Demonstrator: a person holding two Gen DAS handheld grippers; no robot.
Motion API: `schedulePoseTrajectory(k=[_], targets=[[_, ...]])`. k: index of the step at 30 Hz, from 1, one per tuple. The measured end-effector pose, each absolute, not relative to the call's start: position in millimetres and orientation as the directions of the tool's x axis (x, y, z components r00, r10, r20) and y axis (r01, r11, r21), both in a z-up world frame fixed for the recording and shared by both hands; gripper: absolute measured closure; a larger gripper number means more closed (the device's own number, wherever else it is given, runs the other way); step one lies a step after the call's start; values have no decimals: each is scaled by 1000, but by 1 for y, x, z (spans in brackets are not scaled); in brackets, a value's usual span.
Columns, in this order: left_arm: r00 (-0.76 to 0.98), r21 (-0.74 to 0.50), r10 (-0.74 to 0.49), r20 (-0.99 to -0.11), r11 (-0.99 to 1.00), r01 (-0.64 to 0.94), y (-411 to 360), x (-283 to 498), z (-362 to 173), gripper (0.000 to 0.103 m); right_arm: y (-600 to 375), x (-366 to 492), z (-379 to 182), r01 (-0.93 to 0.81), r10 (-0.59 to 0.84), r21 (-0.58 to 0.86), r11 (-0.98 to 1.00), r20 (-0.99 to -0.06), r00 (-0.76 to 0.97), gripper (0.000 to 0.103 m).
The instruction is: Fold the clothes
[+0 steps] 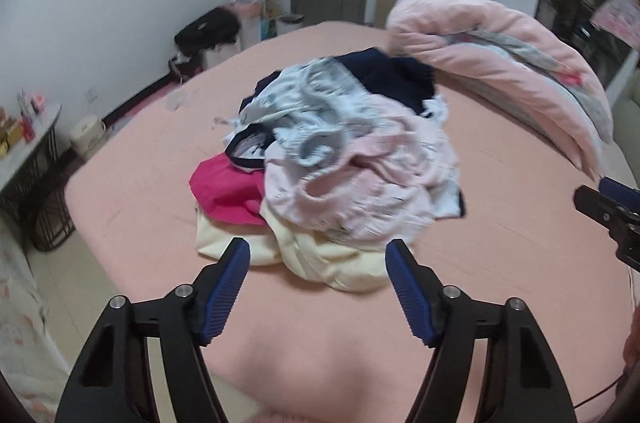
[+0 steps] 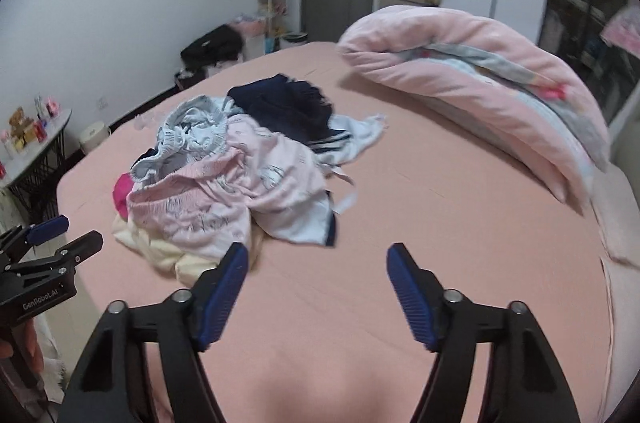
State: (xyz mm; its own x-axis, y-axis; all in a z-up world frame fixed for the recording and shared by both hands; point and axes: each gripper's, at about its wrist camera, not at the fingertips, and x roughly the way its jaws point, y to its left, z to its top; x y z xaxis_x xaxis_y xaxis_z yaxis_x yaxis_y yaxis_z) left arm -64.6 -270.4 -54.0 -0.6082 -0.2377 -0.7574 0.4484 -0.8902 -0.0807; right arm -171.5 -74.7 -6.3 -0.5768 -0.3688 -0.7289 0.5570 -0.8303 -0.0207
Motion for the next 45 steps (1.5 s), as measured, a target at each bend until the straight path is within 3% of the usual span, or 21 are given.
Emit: schedulePoseTrajectory(k=[9,13,17,18,19,20,21,23,24,31,37,45], targets=[[-599,-137,-197,-776,-875,465,-312,-114,-101,36,-186,-229,-62,634,-401,15,-773,-786,-470,34],[-604,-167,-177,-777,-867,469,-322,-127,-111,53,-215,-249,-84,638,-374,-13,-770,-801,-467,34],[-614,-204,-145,-776,-863,461,-327,-131,-115,56,-235,-261,-102,673,-401,30,-739,-822,-404,34],[-612,-204,-145,-777,-862,464,-326,-130,-116,61,-240,-264,-108,681,-397,23,-732,-827,-398,34],[-610,-205,-145,-779,-861,466,-326,-129,-117,76,-243,-267,-114,682,-398,32,-731,-831,-388,34],[-611,-203,-146,-778,-862,465,-324,-127,-116,86,-245,-270,-119,682,-406,50,-730,-835,-372,53],[-618,-200,-148,-772,-867,457,-321,-125,-113,86,-244,-273,-121,680,-431,99,-727,-836,-339,68],[-631,-193,-151,-761,-876,442,-313,-119,-105,86,-239,-269,-115,676,-460,119,-727,-815,-351,92],[-638,-189,-152,-755,-881,434,-309,-117,-102,86,-236,-265,-109,675,-468,107,-730,-798,-380,97],[-698,-236,-80,-711,-909,344,-277,-88,-63,86,-177,-246,-43,608,-494,74,-791,-664,-562,101],[-730,-225,-43,-682,-937,266,-235,-51,-41,86,-138,-235,-28,622,-486,73,-779,-697,-527,101],[-684,-244,69,-726,-956,162,-168,-39,-46,86,-29,-186,-16,486,-375,20,-874,-664,-647,102]])
